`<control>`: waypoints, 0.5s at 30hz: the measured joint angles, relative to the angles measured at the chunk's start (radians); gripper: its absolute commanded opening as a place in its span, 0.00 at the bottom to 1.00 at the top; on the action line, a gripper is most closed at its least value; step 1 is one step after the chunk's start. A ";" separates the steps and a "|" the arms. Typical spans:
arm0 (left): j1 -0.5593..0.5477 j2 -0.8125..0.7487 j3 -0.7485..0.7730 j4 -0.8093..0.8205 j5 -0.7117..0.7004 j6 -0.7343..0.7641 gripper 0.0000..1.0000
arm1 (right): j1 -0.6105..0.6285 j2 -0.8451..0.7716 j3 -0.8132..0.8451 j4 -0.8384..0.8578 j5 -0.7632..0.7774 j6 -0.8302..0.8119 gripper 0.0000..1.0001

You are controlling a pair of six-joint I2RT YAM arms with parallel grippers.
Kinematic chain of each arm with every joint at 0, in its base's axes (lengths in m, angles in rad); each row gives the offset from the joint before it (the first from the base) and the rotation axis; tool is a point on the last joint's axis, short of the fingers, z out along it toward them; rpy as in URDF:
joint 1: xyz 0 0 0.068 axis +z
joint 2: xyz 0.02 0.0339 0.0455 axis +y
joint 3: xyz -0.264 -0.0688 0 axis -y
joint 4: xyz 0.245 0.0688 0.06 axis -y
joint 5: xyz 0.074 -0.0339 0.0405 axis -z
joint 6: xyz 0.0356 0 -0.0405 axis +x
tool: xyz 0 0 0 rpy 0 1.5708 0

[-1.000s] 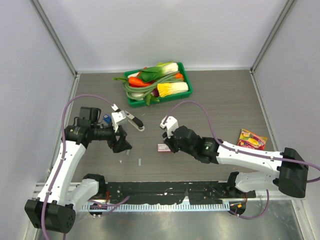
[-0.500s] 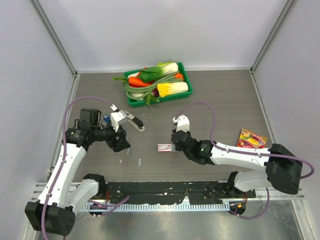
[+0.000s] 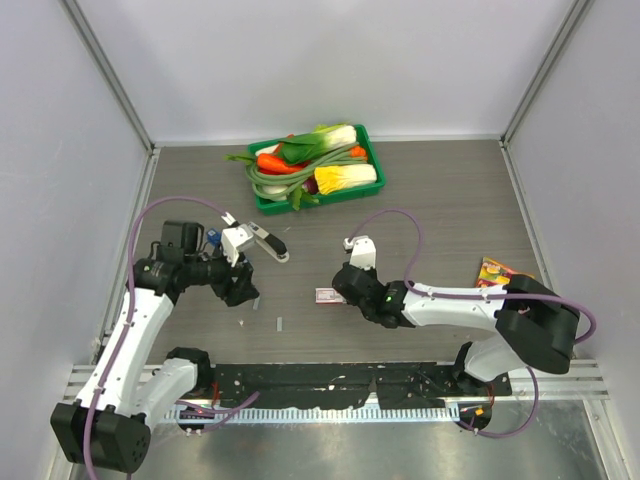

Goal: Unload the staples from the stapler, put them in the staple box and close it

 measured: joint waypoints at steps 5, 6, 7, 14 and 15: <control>0.000 -0.006 0.000 0.000 -0.004 0.001 0.70 | 0.000 0.000 0.000 0.015 -0.015 0.025 0.01; 0.000 -0.006 0.000 0.000 -0.004 0.001 0.69 | 0.000 0.000 0.000 0.018 -0.019 0.027 0.01; 0.000 -0.006 0.000 0.000 -0.004 0.002 0.69 | 0.000 0.000 0.000 0.021 -0.023 0.029 0.01; 0.000 -0.006 0.000 0.000 -0.004 0.003 0.69 | 0.000 0.006 0.000 0.024 -0.030 0.046 0.01; 0.000 -0.006 0.000 0.000 -0.004 0.003 0.69 | 0.000 0.008 0.000 0.024 -0.030 0.047 0.01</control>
